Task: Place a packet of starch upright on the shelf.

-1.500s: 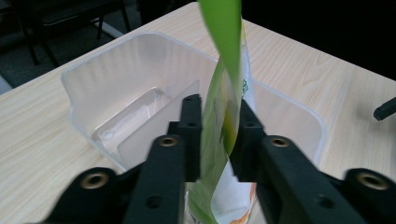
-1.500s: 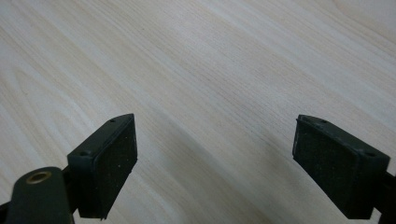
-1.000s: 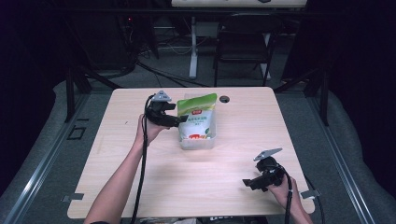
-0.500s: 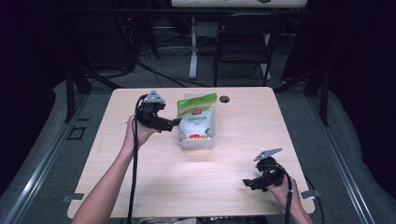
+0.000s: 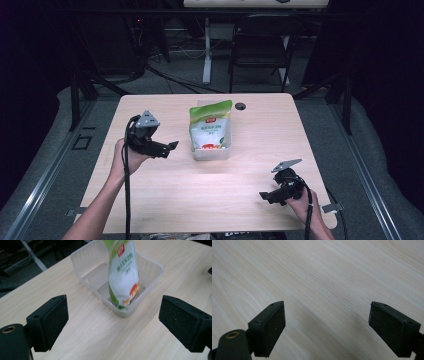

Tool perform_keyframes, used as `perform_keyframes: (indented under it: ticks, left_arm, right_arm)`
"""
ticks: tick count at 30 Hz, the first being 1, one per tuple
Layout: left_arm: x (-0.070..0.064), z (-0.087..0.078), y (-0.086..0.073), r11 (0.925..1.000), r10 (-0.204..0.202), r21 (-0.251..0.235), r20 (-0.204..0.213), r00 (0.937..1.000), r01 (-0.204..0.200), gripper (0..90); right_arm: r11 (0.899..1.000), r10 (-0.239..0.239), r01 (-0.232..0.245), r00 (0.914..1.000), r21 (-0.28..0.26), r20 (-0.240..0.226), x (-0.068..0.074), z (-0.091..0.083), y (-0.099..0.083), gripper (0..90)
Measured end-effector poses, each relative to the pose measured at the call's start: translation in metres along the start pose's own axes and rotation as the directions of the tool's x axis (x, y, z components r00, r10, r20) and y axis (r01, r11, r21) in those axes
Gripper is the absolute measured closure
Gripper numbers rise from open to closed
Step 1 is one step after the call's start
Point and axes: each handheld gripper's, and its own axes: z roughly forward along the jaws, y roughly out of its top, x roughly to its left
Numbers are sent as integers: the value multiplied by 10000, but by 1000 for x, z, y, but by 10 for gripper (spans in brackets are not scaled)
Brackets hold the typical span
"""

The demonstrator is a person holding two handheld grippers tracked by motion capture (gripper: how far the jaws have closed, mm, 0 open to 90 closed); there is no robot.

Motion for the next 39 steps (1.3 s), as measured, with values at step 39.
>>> perform_keyframes:
  ticks: [39]
  left_arm:
    - [-35,-26,-159,9517,-1440,2573,-1087,9836,1677,52]
  right_arm:
    - [10000,-32,31,9999,95,143,1,1,0,133]
